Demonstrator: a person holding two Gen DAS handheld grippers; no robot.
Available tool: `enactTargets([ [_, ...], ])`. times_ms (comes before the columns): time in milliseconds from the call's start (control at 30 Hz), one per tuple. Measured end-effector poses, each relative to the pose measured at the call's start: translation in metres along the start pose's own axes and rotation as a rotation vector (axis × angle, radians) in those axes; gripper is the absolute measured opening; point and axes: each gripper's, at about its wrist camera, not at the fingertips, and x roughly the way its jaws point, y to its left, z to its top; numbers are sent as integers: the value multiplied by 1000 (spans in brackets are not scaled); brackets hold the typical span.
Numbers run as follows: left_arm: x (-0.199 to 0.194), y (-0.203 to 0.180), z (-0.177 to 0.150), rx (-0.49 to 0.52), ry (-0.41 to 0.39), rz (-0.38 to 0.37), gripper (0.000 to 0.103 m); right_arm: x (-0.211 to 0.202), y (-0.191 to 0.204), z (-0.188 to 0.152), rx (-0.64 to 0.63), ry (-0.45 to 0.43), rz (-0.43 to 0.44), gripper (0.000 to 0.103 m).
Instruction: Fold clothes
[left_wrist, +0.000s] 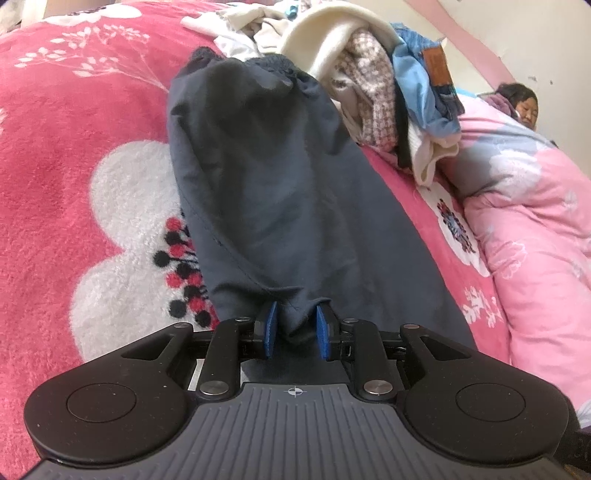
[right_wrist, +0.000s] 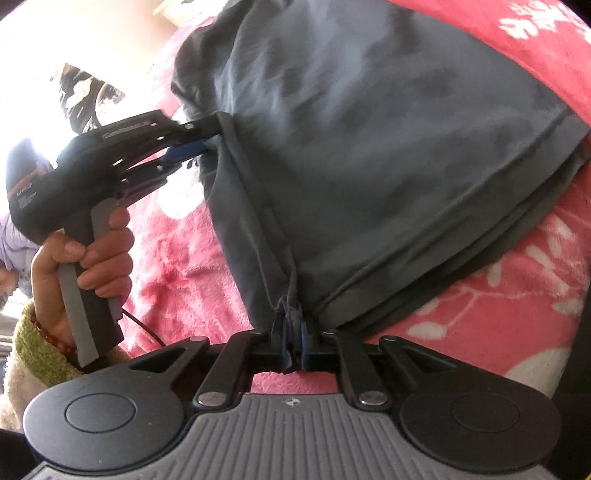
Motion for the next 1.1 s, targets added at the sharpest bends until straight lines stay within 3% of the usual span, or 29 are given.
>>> enactTargets([
  [167,-8,8,7,-13,-28,-14,22,-1,-9,2,59,10,28,8],
  [433,-24,-7,12,60,-134,-66,23,2,-12,3,78,17,35,8],
  [767,-36,-11,24,75,-177,-97,23,2,-9,2,72,17,33,8],
  [933,-61,-8,-11,168,-134,-12,23,3,-8,3,65,18,32,8],
  [1100,-57,-18,-64,204,-44,-34,23,2,-5,3,43,13,21,8],
])
